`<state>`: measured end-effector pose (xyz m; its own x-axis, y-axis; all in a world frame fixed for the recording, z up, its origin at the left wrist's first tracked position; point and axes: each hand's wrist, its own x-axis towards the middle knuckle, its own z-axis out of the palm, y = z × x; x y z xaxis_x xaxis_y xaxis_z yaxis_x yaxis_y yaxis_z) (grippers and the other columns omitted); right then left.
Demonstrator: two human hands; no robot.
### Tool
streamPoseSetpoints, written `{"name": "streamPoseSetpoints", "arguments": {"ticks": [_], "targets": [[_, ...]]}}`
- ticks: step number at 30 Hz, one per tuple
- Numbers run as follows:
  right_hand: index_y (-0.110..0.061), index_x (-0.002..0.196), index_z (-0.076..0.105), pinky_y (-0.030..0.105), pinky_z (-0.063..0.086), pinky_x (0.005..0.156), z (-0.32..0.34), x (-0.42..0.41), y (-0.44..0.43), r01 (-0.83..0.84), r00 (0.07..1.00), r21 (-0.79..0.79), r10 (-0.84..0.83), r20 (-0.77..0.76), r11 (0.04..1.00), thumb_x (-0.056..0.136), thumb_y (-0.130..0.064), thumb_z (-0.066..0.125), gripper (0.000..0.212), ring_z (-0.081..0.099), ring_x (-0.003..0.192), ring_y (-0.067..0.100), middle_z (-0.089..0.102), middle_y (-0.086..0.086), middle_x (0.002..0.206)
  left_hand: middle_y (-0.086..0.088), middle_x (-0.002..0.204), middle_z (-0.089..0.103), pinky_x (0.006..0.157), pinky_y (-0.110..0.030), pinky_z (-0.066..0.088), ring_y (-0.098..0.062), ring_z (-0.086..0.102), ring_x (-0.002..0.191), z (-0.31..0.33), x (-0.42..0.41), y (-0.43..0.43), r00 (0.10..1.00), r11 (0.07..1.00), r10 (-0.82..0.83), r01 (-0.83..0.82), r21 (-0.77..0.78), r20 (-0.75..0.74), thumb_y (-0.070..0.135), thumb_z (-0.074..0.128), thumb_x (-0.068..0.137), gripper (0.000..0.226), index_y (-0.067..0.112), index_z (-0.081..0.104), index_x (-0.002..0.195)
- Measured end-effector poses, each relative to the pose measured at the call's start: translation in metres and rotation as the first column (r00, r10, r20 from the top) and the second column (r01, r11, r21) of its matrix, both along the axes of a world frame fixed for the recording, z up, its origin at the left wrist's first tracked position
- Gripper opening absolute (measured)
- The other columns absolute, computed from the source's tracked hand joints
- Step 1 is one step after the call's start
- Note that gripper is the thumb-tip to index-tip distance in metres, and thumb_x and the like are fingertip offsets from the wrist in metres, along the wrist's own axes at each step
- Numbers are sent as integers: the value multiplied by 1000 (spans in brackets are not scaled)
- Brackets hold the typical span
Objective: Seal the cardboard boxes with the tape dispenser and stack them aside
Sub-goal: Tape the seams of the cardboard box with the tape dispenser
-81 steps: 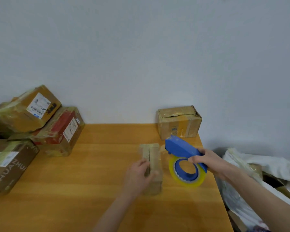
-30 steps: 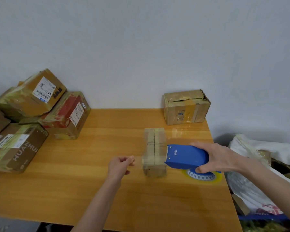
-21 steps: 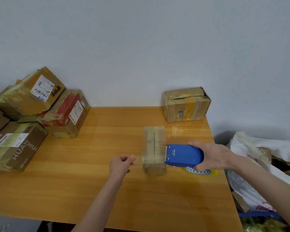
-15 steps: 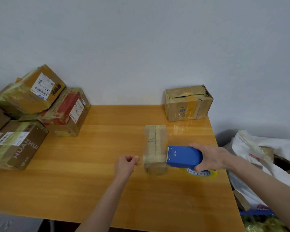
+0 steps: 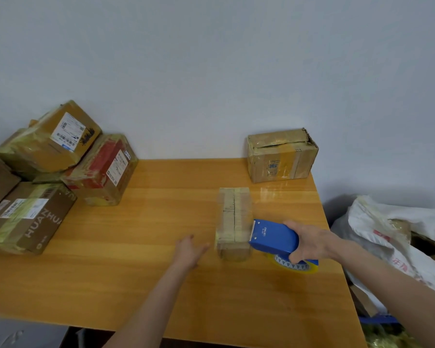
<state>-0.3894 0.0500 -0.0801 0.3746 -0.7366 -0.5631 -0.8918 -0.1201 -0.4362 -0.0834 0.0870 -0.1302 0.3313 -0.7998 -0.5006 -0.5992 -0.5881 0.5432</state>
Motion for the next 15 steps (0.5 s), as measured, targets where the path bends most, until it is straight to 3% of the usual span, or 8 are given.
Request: {"name": "streamPoseSetpoints", "arguments": {"ticks": [1, 3, 5, 6, 8, 10, 11, 15], "targets": [[-32, 125, 39, 41, 54, 87, -1, -1, 1, 2, 1000, -5, -2, 0, 1000, 68, -29, 74, 67, 59, 98, 20, 58, -1, 109, -11, 140, 40, 72, -33, 56, -23, 62, 94, 1, 4, 3, 997, 999, 11, -9, -33, 77, 35, 54, 97, 52, 13, 42, 142], [-35, 123, 38, 41, 54, 86, -3, 0, 3, 2, 1000, -8, -2, 10, 1000, 67, -31, 73, 66, 59, 97, 19, 58, -2, 108, -9, 139, 46, 93, -31, 48, -20, 58, 103, 2, 4, 12, 980, 956, 24, 36, -291, 200, 26, 48, 100, 38, 12, 52, 135], [-37, 120, 38, 40, 55, 84, -6, 2, 5, -7, 999, 1, 7, 32, 1000, 64, -35, 72, 66, 59, 94, 16, 57, -5, 104, -5, 132, 56, 99, -27, 41, -18, 54, 115, 9, -10, 19, 950, 786, -91, 252, -564, 298, 16, 48, 100, 31, 11, 60, 128], [-38, 118, 37, 38, 55, 81, -6, 2, 7, -13, 999, -2, 13, 36, 1000, 63, -38, 72, 66, 59, 92, 15, 57, -6, 103, -4, 131, 59, 102, -28, 39, -20, 54, 120, 14, -22, 21, 909, 681, -189, 393, -618, 371, 14, 50, 99, 31, 11, 61, 127], [-39, 120, 34, 32, 54, 74, -7, 1, 9, -38, 999, -37, 39, 17, 999, 61, -46, 69, 69, 58, 89, 12, 57, -8, 103, 0, 147, 45, 114, -30, 27, -18, 37, 138, 18, -46, 21, 736, 518, -422, 675, -525, 529, 20, 47, 100, 43, 16, 44, 142], [-44, 136, 26, 26, 51, 72, -7, -3, 11, -51, 998, -84, 54, 25, 995, 59, -57, 67, 88, 58, 91, 11, 56, -10, 110, 9, 157, 2, 120, -29, -3, -9, -2, 146, 12, -57, 20, 568, 500, -585, 815, -294, 579, 36, 30, 104, 55, 26, 0, 149], [-49, 143, 17, 25, 50, 75, -8, -6, 13, -47, 997, -95, 52, 56, 994, 59, -62, 66, 98, 58, 95, 11, 54, -12, 116, 11, 155, -11, 118, -29, -12, -8, -13, 144, 7, -57, 19, 518, 508, -613, 837, -205, 596, 40, 25, 104, 57, 28, -13, 145], [-71, 130, 3, 25, 49, 78, -8, -13, 22, -26, 984, -149, 52, 172, 988, 68, -58, 69, 91, 54, 97, 7, 50, -20, 118, 10, 155, -19, 113, -29, -21, -9, -22, 142, -5, -53, 19, 454, 505, -599, 854, -128, 660, 43, 25, 102, 63, 29, -19, 144]]}}
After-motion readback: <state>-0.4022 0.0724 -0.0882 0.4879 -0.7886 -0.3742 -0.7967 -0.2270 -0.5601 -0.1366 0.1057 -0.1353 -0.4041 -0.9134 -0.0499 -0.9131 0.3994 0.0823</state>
